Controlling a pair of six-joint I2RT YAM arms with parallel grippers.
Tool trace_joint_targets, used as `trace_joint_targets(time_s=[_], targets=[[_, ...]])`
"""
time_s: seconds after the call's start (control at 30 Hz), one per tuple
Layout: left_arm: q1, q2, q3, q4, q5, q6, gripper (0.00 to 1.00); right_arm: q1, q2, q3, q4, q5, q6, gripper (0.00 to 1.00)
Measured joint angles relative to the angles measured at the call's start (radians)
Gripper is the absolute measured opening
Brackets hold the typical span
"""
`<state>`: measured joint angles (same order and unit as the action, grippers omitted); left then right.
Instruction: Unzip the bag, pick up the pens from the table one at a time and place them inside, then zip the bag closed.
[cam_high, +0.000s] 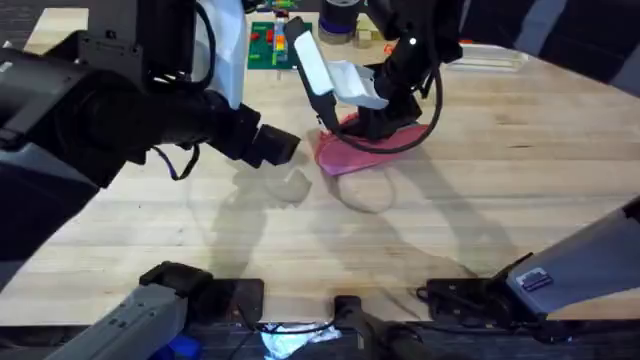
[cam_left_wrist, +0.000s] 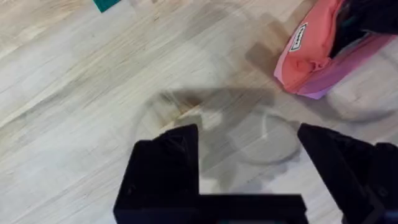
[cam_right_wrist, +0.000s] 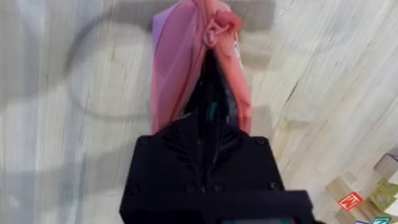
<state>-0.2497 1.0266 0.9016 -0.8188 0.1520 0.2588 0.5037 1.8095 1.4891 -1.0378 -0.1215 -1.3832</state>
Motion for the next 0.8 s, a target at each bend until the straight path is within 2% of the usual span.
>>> trace_joint_targets(time_s=[0.07, 0.13, 0.17, 0.33, 0.43, 0.8], targets=[[0.000, 0.000, 0.000, 0.000, 0.000, 0.000, 0.995, 0.000, 0.000, 0.000, 0.000, -0.005, 0.004, 0.034], [0.000, 0.000, 0.000, 0.000, 0.000, 0.000, 0.996, 0.000, 0.000, 0.000, 0.000, -0.010, 0.012, 0.135], [0.000, 0.000, 0.000, 0.000, 0.000, 0.000, 0.995, 0.000, 0.000, 0.000, 0.000, -0.012, 0.019, 0.227], [0.000, 0.000, 0.000, 0.000, 0.000, 0.000, 0.993, 0.000, 0.000, 0.000, 0.001, -0.014, 0.017, 0.943], [0.000, 0.000, 0.000, 0.000, 0.000, 0.000, 0.995, 0.000, 0.000, 0.000, -0.001, -0.014, 0.018, 0.995], [0.000, 0.000, 0.000, 0.000, 0.000, 0.005, 0.995, 0.000, -0.003, 0.000, -0.015, -0.016, 0.047, 0.996]])
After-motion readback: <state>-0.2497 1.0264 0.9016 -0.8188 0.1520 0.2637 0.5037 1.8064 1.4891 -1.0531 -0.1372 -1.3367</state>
